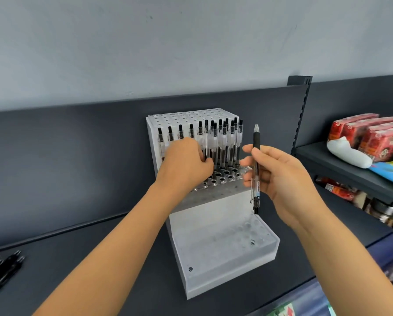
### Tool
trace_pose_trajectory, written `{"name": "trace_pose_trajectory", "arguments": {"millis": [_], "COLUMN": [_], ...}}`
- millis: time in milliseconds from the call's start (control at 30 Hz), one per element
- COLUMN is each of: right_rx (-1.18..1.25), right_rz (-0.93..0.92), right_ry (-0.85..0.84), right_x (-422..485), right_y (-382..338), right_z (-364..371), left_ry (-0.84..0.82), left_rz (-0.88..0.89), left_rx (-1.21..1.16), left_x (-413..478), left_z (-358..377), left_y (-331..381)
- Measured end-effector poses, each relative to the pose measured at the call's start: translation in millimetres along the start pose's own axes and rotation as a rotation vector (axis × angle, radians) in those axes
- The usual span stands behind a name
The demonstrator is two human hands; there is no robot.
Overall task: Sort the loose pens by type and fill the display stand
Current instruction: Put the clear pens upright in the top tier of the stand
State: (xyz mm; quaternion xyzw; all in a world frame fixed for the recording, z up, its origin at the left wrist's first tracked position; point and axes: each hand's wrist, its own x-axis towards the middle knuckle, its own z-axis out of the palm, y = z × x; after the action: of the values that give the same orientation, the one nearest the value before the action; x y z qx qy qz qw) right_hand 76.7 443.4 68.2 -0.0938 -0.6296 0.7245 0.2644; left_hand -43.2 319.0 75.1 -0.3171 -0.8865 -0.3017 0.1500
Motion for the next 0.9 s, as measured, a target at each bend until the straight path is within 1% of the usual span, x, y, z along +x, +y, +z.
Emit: {"name": "trace_pose_trajectory", "arguments": {"millis": [100, 267, 533, 633, 767, 900], "right_rx": [-0.004, -0.016, 0.019, 0.010, 0.027, 0.020], "right_rz": [0.005, 0.001, 0.006, 0.016, 0.033, 0.041], "right_ry": [-0.002, -0.008, 0.014, 0.023, 0.057, 0.052], "right_x": [-1.9, -3.3, -6.4, -6.6, -5.6, -8.5], "right_y": [1.1, 1.9, 2.6, 2.3, -0.7, -2.8], "right_z": [3.7, 8.4, 8.5, 9.2, 13.7, 19.2], "left_ry": [0.014, 0.017, 0.012, -0.006, -0.010, -0.063], "left_rz": [0.013, -0.023, -0.033, -0.028, -0.018, -0.003], "left_rx": [-0.007, 0.025, 0.004, 0.023, 0.105, 0.120], "left_x": [-0.9, 0.0, -4.6, -3.2, -3.1, -1.0], "left_z": [2.3, 2.4, -0.8, -0.4, 1.9, -1.4], "left_y": [-1.6, 2.5, 2.4, 2.9, 6.0, 8.0]}}
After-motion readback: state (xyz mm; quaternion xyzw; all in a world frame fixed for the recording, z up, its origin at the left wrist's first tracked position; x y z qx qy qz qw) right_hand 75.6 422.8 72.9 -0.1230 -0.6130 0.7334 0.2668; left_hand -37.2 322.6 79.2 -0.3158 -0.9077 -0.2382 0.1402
